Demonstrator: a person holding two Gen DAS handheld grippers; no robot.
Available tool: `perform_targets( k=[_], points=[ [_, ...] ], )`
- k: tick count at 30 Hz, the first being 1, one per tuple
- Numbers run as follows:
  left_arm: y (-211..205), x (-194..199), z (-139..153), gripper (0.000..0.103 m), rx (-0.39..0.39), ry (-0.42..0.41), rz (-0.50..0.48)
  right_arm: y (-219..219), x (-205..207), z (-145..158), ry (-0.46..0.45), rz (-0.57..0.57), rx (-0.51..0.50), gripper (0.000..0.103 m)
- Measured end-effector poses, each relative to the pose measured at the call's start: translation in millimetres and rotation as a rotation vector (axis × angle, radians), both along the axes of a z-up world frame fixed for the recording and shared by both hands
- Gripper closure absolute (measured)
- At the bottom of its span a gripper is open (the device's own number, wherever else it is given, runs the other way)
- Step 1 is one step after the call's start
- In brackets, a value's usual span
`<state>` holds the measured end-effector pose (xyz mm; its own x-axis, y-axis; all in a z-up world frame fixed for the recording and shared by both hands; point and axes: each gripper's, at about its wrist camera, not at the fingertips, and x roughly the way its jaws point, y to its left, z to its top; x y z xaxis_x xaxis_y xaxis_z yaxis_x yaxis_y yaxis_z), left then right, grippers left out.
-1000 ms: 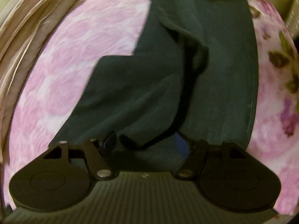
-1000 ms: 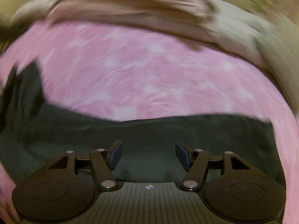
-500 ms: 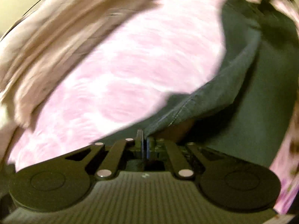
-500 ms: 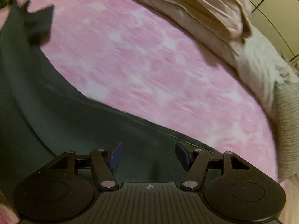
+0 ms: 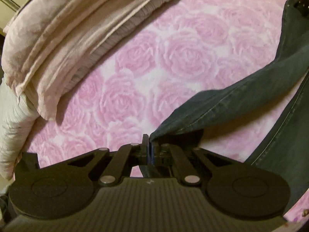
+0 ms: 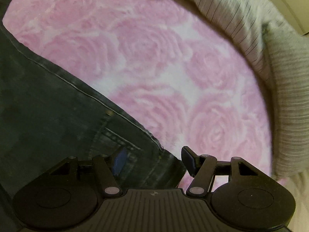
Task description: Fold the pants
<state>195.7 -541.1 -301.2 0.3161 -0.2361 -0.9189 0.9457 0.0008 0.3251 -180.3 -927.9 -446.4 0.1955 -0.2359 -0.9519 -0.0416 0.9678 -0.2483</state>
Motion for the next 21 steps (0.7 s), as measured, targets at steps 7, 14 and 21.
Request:
perform_targets(
  k=[7, 14, 21],
  points=[
    [4.3, 0.9, -18.5, 0.102, 0.089, 0.02, 0.042, -57.4, -11.3, -8.8, -0.05, -0.247, 0.301, 0.035],
    [18.1, -8.0, -18.8, 0.102, 0.132, 0.035, 0.07, -62.9, -28.7, 1.0, -0.098, -0.36, 0.345, 0.081],
    [-3.1, 1.3, 29.0, 0.102, 0.044, 0.053, 0.096, -45.9, -37.7, 71.9, -0.267, -0.367, 0.213, 0.087]
  ],
)
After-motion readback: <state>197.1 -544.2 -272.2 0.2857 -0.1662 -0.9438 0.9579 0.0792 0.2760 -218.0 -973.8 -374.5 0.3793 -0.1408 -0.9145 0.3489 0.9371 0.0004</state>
